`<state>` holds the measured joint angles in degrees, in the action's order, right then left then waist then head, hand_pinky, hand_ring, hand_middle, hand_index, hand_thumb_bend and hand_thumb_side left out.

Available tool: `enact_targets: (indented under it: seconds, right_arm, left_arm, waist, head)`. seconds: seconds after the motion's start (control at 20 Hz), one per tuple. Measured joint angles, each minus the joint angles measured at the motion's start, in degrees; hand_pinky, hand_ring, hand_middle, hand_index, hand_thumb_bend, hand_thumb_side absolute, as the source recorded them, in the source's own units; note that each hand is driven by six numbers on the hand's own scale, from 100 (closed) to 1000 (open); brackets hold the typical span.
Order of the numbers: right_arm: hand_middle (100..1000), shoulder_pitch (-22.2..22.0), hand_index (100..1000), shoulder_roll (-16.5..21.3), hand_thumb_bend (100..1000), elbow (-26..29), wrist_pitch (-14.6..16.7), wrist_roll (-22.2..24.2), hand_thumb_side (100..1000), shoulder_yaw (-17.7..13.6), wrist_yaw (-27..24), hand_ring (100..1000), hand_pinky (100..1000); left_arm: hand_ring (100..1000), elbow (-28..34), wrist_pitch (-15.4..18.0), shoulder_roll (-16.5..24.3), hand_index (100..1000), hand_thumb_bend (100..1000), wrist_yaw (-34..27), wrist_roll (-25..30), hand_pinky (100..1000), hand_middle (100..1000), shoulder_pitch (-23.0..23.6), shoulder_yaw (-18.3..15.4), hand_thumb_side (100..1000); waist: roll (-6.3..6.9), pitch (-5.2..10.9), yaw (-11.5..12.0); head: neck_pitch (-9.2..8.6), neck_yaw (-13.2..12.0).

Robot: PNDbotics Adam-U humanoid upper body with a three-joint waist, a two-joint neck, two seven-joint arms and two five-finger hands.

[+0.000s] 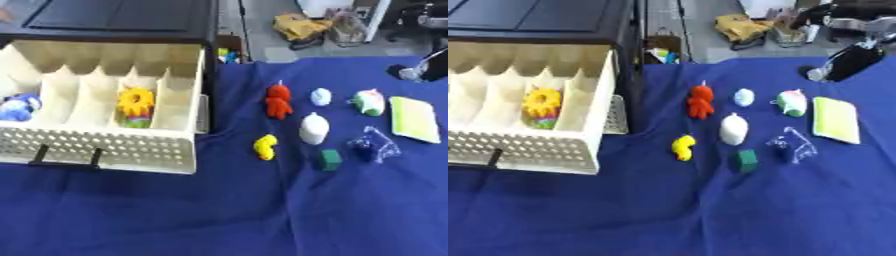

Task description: Pick up objects from table and place into drawer.

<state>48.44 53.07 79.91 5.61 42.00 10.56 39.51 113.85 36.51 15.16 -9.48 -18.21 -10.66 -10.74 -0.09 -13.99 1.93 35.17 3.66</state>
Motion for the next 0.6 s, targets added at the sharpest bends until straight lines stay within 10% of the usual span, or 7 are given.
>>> enact_targets:
  seconds: [0.6]
  right_arm:
    - [1000, -0.16, 1000, -0.42, 394, -9.30, -0.34, 0.05, 394, -0.73, 5.05, 1000, 975]
  left_arm:
    - [674, 0.00, 0.00, 0.01, 792, 184, -0.01, 0.00, 446, 579, 0.05, 0.00, 967]
  waist:
    - [0.36, 0.15, -0.02]
  head:
    - [-0.17, 0.37]
